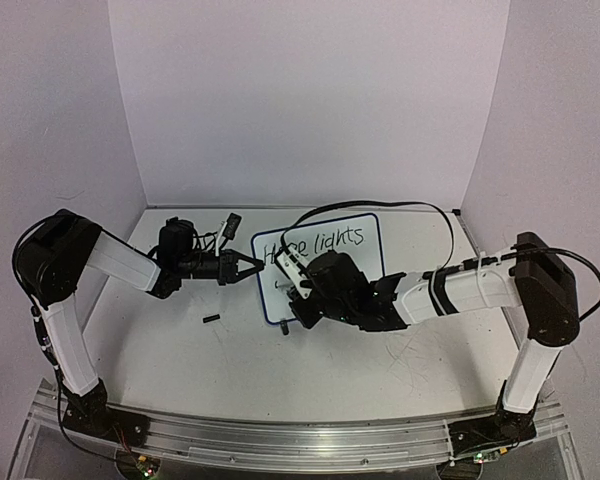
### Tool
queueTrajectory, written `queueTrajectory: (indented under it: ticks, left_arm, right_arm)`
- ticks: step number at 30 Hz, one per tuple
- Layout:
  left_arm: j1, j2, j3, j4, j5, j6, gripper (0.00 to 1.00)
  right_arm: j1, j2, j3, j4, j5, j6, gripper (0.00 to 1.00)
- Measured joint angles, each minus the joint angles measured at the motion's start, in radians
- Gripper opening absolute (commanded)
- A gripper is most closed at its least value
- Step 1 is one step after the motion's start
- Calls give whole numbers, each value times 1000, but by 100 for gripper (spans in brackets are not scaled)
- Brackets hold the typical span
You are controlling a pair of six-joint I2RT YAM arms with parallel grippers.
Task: Write a sentence on the whiteboard
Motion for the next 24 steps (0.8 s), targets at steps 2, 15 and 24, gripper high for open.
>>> queueTrajectory:
  ticks: [2,15,24]
  left_arm:
    - [0,0,1,-2,0,0,0]
    - [0,0,2,-5,0,0,0]
    - [0,0,2,-6,0,0,0]
  right_arm:
    - [3,0,-2,-4,0,5,0]
    - [15,0,-31,-25,-4,32,0]
    - [20,-4,-47,-26,26,49,0]
